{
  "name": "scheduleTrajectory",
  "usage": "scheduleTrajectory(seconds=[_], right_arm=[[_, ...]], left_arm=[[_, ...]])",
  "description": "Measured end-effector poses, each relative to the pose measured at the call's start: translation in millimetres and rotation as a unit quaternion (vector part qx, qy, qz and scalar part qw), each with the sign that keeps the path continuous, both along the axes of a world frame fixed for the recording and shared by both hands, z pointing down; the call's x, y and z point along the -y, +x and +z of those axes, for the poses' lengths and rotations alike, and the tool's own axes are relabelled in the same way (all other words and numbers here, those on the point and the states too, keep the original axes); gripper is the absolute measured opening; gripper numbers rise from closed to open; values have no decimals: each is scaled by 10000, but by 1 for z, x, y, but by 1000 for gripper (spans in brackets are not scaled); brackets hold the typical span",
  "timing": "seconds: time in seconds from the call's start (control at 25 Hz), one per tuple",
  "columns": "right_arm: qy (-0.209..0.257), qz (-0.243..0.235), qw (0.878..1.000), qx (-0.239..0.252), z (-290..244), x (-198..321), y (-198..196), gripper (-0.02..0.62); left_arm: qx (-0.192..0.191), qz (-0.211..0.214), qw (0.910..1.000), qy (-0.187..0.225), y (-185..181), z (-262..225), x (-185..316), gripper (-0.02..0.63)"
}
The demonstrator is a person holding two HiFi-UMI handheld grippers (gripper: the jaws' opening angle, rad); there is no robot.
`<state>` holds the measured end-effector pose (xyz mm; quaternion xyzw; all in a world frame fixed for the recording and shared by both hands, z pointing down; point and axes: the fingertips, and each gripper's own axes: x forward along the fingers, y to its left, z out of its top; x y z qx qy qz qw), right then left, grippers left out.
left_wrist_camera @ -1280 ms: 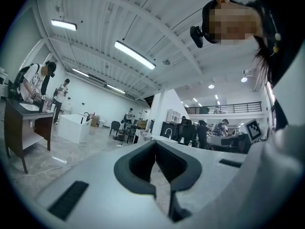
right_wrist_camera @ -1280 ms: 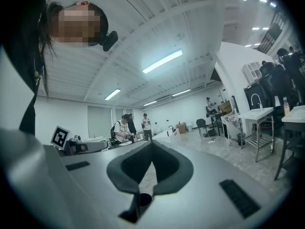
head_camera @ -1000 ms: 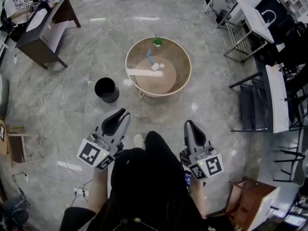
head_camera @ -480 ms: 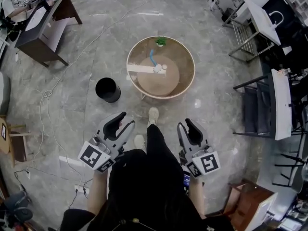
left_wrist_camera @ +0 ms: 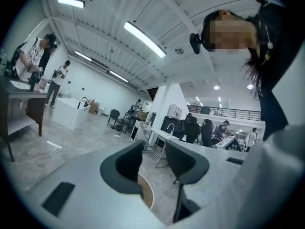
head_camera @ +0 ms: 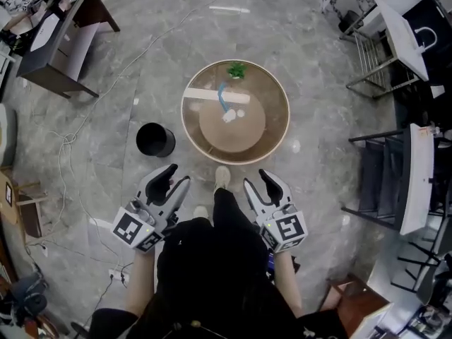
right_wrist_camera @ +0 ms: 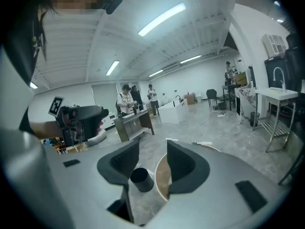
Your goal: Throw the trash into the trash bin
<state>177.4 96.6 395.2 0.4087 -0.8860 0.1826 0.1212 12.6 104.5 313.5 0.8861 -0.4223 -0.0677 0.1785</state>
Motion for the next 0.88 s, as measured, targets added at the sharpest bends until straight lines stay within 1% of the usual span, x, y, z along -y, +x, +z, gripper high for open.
scheduleTrajectory(seconds=[0.08, 0.2, 0.24, 0.4, 0.48, 0.68, 0.88], right_arm=[[-72, -148, 9997, -162, 13, 26, 0, 178], [-76, -450, 9969, -649, 39, 61, -1, 180], [-84, -529, 9950, -848, 51, 74, -1, 186], [-272, -727, 9845, -1571, 103, 115, -4, 215], [-450, -759, 9805, -1758, 133, 133, -7, 235], [-974, -688, 9706, -2089, 210, 168, -10, 245], [-1222, -813, 9585, -2444, 284, 190, -20, 255]], left_arm=[[-98, -77, 9999, -38, 7, -1, 25, 141], [76, -233, 9993, -274, 11, 15, 53, 150], [70, -278, 9990, -346, 12, 20, 62, 156], [-170, -394, 9968, -677, 12, 39, 89, 179], [-205, -406, 9956, -822, 11, 51, 98, 191], [-462, -351, 9906, -1240, 7, 93, 117, 201], [-505, -320, 9857, -1575, 2, 151, 129, 211]])
